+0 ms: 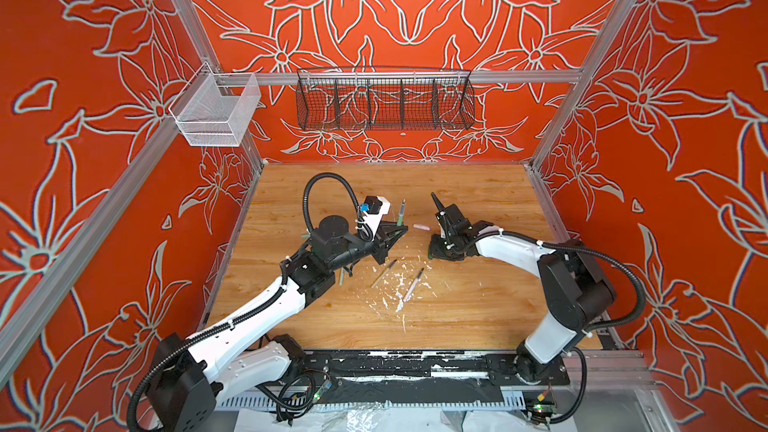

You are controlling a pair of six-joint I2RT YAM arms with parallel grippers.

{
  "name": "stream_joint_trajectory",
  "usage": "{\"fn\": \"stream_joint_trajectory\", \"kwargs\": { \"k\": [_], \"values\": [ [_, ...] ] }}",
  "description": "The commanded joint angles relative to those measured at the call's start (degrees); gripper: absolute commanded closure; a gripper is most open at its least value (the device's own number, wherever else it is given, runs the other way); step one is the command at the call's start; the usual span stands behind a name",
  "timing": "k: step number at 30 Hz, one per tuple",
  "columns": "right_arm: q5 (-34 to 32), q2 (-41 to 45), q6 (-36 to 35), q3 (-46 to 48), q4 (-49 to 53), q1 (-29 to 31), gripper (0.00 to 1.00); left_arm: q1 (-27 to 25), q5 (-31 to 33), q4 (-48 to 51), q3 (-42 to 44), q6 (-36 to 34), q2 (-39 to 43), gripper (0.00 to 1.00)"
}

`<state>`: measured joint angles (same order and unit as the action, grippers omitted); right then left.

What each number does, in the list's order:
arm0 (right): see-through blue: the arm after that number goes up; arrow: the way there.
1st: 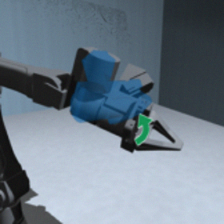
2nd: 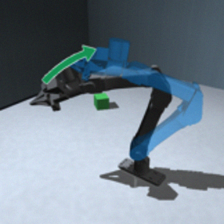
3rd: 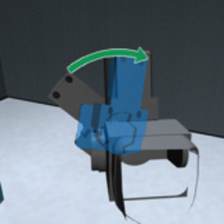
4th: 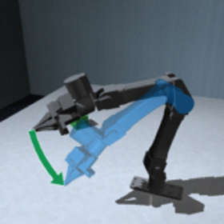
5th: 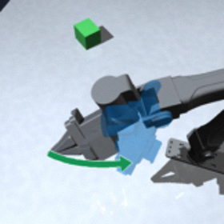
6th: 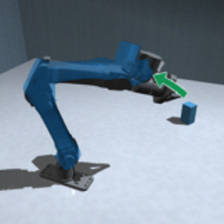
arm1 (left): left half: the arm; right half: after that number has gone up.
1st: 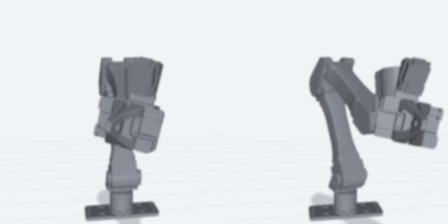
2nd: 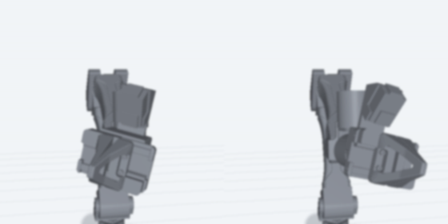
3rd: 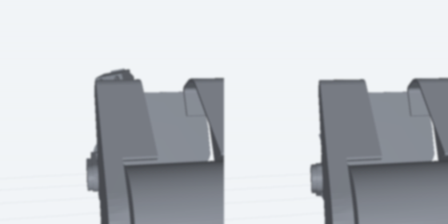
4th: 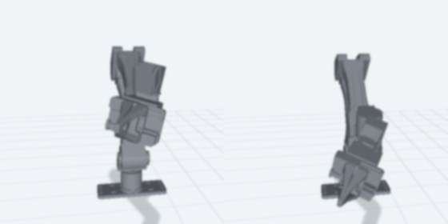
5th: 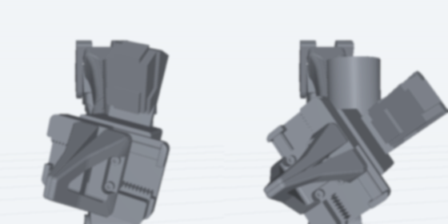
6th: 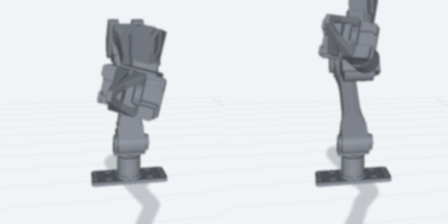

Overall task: Insert the pens into the pen caps
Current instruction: 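Hold the pen upright in the left gripper while the right gripper reaches for the cap, then close the right gripper on the dark green cap and lift it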

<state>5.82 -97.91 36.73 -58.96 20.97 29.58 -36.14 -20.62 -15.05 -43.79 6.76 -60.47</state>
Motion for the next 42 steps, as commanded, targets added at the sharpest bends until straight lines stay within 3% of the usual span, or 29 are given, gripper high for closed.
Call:
{"fn": "stream_joint_trajectory", "kwargs": {
  "k": [1, 27, 30, 38, 42],
  "values": [
    [-1.0, -2.3, 0.6, -2.6, 1.5, -0.2, 0.69, -0.6, -0.3, 0.3, -0.4, -0.9, -0.3, 1.0],
    [-8.3, -10.7, -1.2, -7.6, 5.1, 0.9, 0.78, -0.6, -1.0, 0.6, -0.6, -0.5, -0.3, 1.0],
    [-8.6, -11.1, -1.4, -8.0, 5.0, 1.0, 0.83, -0.7, -0.7, 0.7, -0.6, -0.6, -0.3, 1.0],
    [-8.4, -7.0, -1.9, -6.9, 3.9, 1.6, 0.93, -0.6, -0.7, 0.7, -0.5, -0.7, -0.7, 1.0],
    [-6.8, 0.1, -3.1, -3.8, -1.2, 2.2, 0.95, -0.6, -0.1, 0.2, -0.1, -0.9, -0.8, 1.0]
  ]
}}
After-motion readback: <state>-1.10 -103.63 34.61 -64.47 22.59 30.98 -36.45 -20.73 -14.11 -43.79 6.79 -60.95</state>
